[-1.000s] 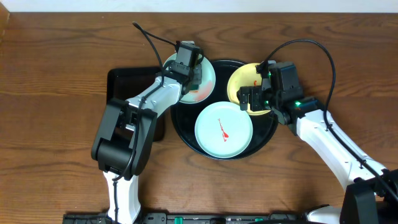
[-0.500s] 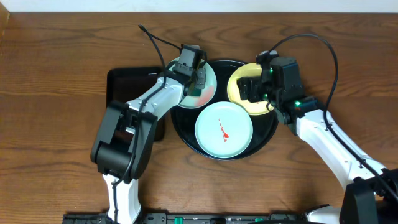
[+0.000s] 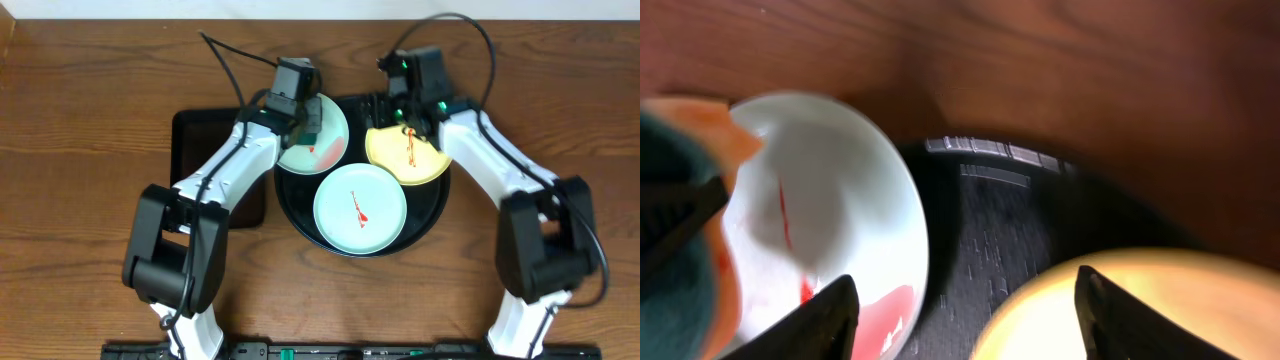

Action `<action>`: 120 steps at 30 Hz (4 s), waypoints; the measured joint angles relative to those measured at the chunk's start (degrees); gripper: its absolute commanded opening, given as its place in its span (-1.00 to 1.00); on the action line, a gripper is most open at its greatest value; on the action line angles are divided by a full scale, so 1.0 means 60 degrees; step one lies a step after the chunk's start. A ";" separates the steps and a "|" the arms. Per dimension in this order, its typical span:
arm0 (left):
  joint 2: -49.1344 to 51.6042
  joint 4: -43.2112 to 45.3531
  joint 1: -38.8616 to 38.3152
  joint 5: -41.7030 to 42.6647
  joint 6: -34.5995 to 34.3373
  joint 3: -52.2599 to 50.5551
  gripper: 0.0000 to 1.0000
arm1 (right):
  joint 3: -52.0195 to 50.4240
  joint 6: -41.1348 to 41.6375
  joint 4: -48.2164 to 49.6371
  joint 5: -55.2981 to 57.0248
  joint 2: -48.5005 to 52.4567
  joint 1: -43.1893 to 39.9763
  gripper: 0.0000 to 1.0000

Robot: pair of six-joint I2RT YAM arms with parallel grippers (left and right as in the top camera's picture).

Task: Clean dirty plates on tray and stack at the side
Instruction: 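Tilt the held green plate up and bring the sponge onto it, then scrub the green plate surface with the sponge in the left gripper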

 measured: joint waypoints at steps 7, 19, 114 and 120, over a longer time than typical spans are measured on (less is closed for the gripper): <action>-0.0004 -0.0339 0.0273 0.0011 -0.0131 0.0000 -0.86 | 0.1931 -0.0514 -0.0623 -0.0259 0.1745 0.0361 -0.11; -0.0007 -0.0444 0.0248 0.0084 -0.0135 0.0000 -0.86 | 0.1963 -0.0703 -0.0820 -0.0696 0.2506 0.0619 -0.59; 0.1056 0.0375 -0.0299 -0.0069 -0.1453 0.0000 -0.86 | 0.2000 0.1169 -0.1501 -0.0517 0.2565 0.0685 -0.97; 0.1056 0.0397 -0.0346 -0.0379 -0.1628 0.0000 -0.85 | 0.2000 0.1730 -0.1847 -0.0117 0.2062 0.0601 -0.98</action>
